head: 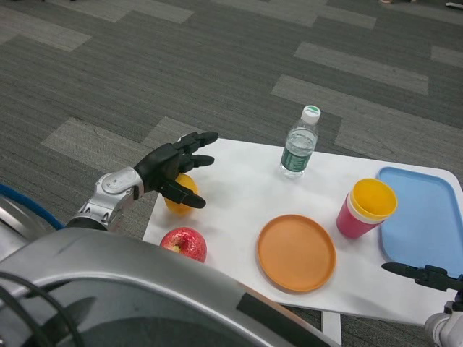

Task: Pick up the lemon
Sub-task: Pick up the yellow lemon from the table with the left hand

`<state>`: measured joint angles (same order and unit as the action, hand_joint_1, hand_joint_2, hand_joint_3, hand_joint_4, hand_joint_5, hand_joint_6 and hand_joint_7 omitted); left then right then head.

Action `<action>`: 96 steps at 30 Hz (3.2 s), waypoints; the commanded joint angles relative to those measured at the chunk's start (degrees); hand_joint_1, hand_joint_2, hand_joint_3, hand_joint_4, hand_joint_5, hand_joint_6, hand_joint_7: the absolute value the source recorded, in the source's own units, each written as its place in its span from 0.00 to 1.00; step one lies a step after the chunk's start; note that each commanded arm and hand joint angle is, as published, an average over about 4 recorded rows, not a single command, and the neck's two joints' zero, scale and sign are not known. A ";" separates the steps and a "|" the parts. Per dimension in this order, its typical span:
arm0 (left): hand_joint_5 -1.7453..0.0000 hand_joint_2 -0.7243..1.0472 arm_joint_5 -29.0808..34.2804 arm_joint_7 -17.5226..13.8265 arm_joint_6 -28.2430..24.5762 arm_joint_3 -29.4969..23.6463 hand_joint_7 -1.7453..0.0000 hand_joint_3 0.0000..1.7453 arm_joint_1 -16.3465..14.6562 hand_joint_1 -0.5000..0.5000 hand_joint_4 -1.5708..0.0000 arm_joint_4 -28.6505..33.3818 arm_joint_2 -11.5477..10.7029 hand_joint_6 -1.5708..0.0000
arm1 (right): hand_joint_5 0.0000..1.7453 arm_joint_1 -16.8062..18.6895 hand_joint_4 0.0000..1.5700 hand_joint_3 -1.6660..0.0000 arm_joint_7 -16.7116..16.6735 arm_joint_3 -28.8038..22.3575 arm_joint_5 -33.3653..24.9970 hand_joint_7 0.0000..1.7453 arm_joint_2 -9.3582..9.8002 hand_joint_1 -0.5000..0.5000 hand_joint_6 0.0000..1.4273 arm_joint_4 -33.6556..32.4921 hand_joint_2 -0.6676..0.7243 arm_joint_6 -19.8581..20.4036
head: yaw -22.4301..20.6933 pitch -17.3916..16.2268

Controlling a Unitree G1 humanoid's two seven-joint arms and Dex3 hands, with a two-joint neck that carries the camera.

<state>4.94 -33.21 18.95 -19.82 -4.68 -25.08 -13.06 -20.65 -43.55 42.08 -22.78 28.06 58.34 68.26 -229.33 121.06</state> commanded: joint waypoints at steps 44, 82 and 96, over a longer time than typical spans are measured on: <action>0.56 0.35 -8.70 1.72 8.56 -7.30 0.80 0.05 1.69 1.00 1.00 -9.99 0.56 1.00 | 0.00 0.09 0.22 1.00 0.13 -0.59 -0.60 0.00 -0.18 0.38 0.00 -0.31 0.70 0.21 | -0.23 -0.92; 0.54 0.76 -13.82 1.83 11.55 -5.14 0.80 0.05 9.95 1.00 1.00 -25.90 -0.38 1.00 | 0.00 -0.09 0.22 1.00 0.13 -0.68 -0.69 0.00 -0.46 0.38 0.00 0.11 0.69 0.21 | -0.28 -2.05; 0.37 0.71 -13.88 2.51 11.68 -4.13 0.40 0.05 9.95 1.00 1.00 -27.00 -0.19 1.00 | 0.00 -0.09 0.22 1.00 0.13 -0.77 -0.69 0.00 -0.46 0.38 0.00 0.02 0.68 0.21 | -0.30 -2.42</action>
<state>-7.95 -30.71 31.60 -24.40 5.73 -50.91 -13.52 -20.61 -43.44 41.81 -22.79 27.60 58.50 68.26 -229.64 118.65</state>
